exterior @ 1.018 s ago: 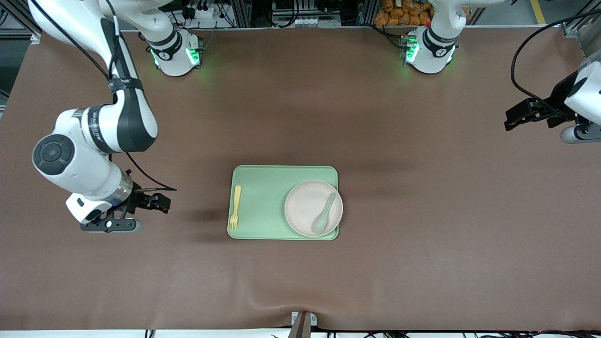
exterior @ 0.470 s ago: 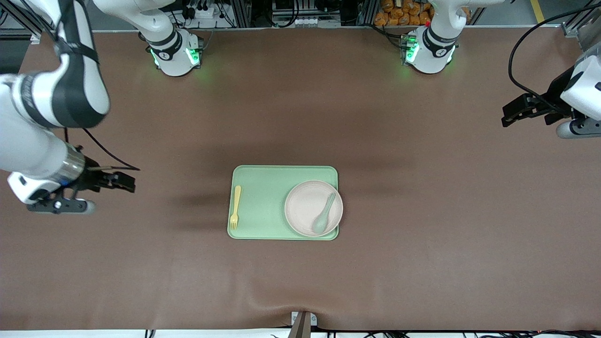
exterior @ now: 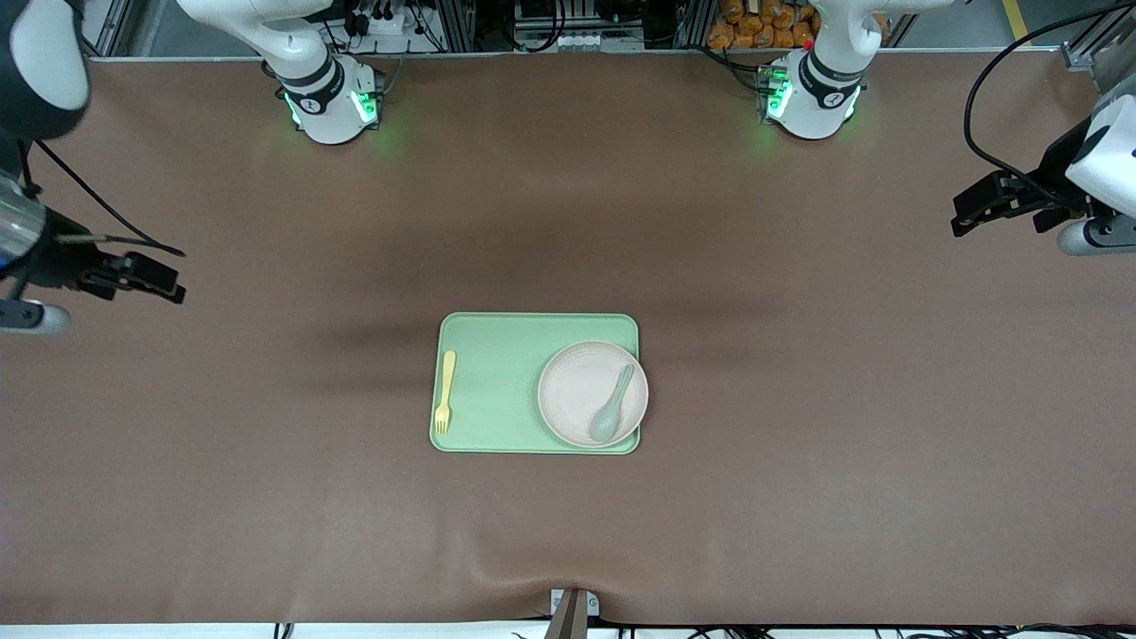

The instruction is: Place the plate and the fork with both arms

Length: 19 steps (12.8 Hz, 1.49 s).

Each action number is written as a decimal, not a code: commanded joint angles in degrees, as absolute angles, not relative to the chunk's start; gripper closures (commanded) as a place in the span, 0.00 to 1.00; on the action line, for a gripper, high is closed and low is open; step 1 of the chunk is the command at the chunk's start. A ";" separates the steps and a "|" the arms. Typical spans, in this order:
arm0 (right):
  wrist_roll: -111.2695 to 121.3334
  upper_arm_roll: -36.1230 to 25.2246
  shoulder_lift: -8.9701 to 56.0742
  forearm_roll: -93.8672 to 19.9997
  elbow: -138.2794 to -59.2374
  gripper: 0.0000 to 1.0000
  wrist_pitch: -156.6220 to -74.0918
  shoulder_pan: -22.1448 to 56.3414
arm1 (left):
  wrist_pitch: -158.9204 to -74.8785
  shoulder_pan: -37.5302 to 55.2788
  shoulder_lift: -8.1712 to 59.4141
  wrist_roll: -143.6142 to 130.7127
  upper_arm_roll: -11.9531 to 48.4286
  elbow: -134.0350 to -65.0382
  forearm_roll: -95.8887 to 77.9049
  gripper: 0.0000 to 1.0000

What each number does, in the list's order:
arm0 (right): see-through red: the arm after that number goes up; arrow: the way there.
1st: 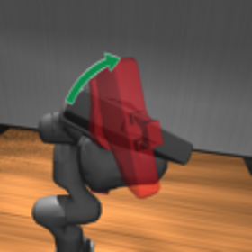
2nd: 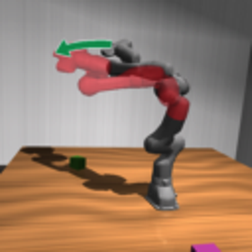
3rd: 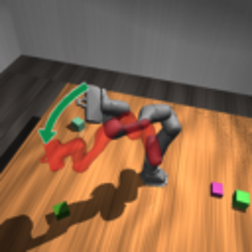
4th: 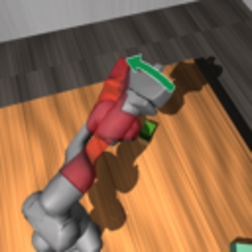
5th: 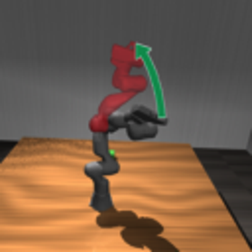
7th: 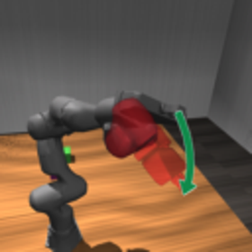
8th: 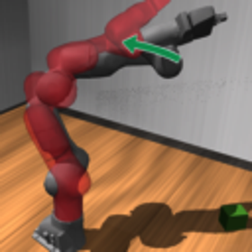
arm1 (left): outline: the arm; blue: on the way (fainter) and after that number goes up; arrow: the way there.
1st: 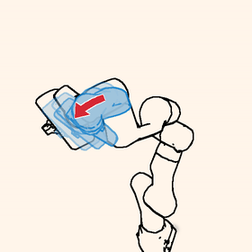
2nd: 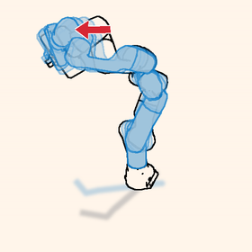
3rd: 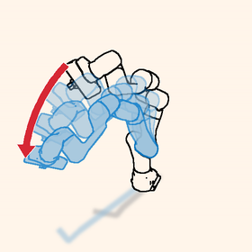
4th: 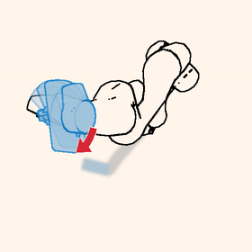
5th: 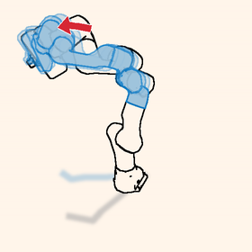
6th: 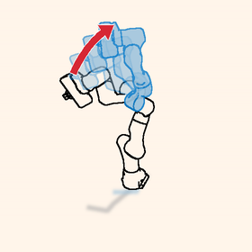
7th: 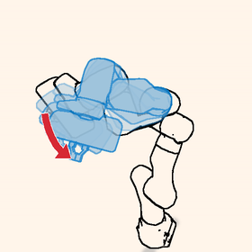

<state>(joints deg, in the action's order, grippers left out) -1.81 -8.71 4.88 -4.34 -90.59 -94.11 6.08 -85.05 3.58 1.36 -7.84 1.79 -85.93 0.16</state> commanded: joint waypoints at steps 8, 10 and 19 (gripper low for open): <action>-0.09 -4.48 -1.05 -3.96 -90.18 0.00 -85.43 -0.79 | -86.04 3.52 0.35 -7.65 2.55 -86.93 0.53 0.00; 0.26 -4.48 -1.14 -0.73 -90.18 0.00 -85.34 -0.79 | -86.04 3.25 0.70 -6.68 2.46 -86.57 0.44 0.00; -0.18 -4.48 -1.67 -0.79 -90.18 0.00 -85.34 -0.88 | -85.96 3.43 1.32 -7.12 2.46 -85.43 0.53 0.00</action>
